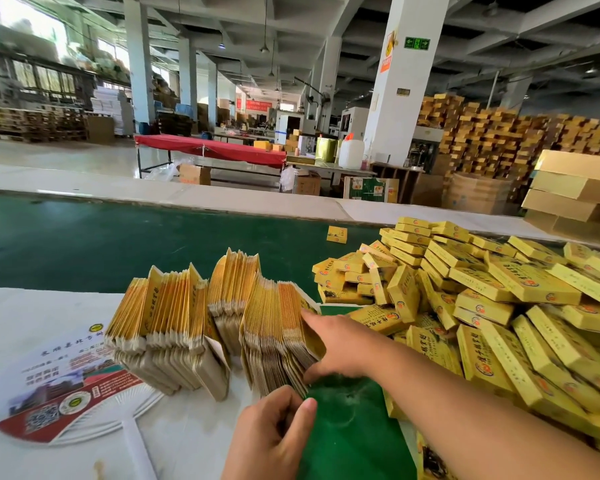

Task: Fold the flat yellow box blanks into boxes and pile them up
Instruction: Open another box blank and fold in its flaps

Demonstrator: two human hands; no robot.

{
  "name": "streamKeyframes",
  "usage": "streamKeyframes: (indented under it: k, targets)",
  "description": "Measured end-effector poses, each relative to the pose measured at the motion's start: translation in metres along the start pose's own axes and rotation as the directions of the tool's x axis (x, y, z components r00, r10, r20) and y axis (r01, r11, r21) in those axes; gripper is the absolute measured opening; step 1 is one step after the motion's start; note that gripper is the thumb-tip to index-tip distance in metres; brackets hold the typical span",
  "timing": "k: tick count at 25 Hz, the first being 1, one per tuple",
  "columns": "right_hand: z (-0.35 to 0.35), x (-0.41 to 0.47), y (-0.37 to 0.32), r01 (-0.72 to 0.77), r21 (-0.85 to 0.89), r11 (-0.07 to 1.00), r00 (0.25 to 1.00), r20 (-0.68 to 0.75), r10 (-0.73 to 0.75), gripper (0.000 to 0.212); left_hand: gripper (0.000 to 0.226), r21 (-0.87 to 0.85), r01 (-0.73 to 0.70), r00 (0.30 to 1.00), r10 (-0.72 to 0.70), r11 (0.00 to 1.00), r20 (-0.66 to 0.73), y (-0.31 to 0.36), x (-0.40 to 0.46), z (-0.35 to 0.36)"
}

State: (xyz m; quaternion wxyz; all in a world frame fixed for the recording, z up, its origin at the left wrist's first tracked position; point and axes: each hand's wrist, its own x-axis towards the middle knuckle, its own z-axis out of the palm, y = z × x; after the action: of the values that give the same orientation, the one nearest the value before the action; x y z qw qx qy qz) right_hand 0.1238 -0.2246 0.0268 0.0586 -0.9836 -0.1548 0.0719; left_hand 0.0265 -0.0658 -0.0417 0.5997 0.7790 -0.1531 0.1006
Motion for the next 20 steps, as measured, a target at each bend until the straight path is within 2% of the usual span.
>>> streamKeyframes:
  k: [3,7,9,11,12,14,16,18,19,20]
  targets:
    - [-0.004,-0.004,0.007,0.016,0.058,0.998,0.999,-0.038,-0.014,0.093,0.037,0.004,0.006,1.0,-0.006,1.0,0.014,-0.001,0.0,0.001]
    - [-0.002,-0.008,0.013,-0.034,0.081,0.996,0.997,-0.06,0.039,0.07,0.039,-0.003,0.013,1.0,-0.013,1.0,0.027,0.0,0.0,0.001]
    - [-0.003,-0.011,0.016,-0.009,0.069,0.998,0.997,-0.071,0.014,0.047,0.04,-0.014,0.002,1.0,-0.002,1.0,0.027,0.001,0.0,0.0]
    - [-0.004,-0.016,0.019,0.063,0.061,0.996,0.981,-0.185,-0.05,0.019,0.039,-0.008,-0.016,0.999,0.016,1.0,0.028,0.002,0.0,0.0]
    - [-0.006,-0.02,0.02,0.069,0.05,0.996,0.953,-0.299,-0.051,0.024,0.038,-0.009,-0.023,0.999,0.023,1.0,0.024,0.001,0.0,0.0]
    - [-0.015,-0.029,0.022,0.036,0.054,0.998,0.82,-0.572,0.001,0.031,0.037,-0.005,-0.023,1.0,0.023,1.0,0.009,-0.001,0.0,-0.001]
    - [-0.026,-0.04,0.023,0.081,0.093,0.992,0.611,-0.791,0.024,0.027,0.037,-0.025,-0.025,1.0,0.025,0.999,-0.003,-0.004,0.0,-0.001]
    - [-0.038,-0.054,0.024,0.185,0.149,0.971,0.433,-0.9,0.056,0.02,0.039,-0.062,-0.027,1.0,0.027,0.998,-0.01,-0.003,0.001,-0.002]
    - [-0.043,-0.061,0.023,0.258,0.21,0.943,0.378,-0.92,0.102,0.018,0.041,-0.097,-0.007,1.0,0.006,0.995,-0.008,-0.003,0.002,-0.003]
    - [-0.046,-0.068,0.022,0.352,0.312,0.882,0.362,-0.915,0.179,0.017,0.04,-0.162,0.032,0.999,-0.032,0.986,0.005,-0.005,0.003,-0.004]
